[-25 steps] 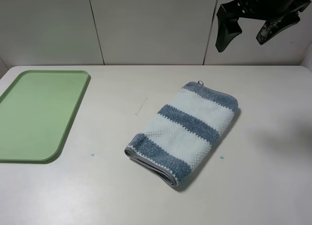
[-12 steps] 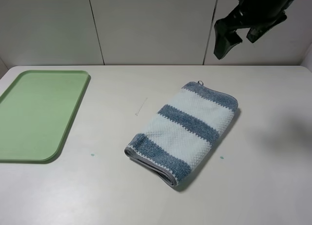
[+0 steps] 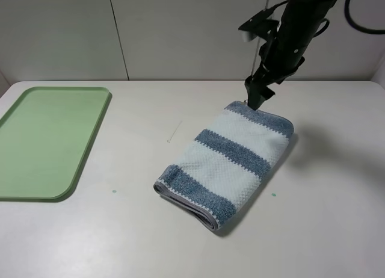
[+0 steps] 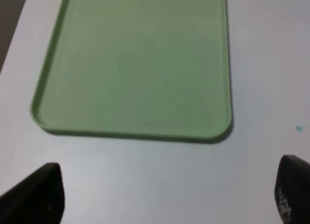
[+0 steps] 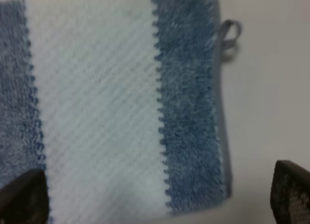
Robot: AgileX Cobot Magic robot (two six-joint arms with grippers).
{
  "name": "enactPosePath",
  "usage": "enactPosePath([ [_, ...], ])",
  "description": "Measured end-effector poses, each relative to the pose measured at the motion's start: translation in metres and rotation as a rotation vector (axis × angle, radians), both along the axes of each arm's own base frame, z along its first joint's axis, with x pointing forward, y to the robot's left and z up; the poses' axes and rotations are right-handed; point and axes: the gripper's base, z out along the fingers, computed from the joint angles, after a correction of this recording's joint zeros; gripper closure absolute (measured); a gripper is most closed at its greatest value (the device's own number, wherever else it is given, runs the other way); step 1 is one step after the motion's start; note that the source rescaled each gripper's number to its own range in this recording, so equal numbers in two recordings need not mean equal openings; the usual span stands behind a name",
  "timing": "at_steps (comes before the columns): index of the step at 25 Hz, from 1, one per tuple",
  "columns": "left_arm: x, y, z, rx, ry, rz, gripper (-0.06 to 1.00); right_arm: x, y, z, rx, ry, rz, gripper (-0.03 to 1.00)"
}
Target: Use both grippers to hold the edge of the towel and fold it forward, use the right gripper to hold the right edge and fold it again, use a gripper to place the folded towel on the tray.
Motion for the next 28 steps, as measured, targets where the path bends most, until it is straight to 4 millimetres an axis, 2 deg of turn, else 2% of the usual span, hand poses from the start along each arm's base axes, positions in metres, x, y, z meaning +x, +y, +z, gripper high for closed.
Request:
enactPosePath([
  [3,0.0,0.002,0.0,0.017,0.0,0.01,0.09,0.007,-0.003,-0.023,-0.019,0.045,0.001,-0.03],
  [6,0.0,0.003,0.0,0.031,0.0,0.017,0.09,0.013,-0.014,-0.036,-0.015,0.078,-0.026,-0.03],
  [11,0.0,0.004,0.001,0.039,-0.001,0.022,0.09,0.02,-0.027,-0.043,0.021,0.099,-0.025,-0.03],
  [21,0.0,0.004,0.001,0.046,0.0,0.024,0.09,0.045,-0.024,-0.042,0.045,0.063,-0.02,-0.03],
  [28,0.0,0.004,0.001,0.046,0.0,0.023,0.09,0.058,-0.044,-0.065,0.034,0.099,-0.068,-0.03],
])
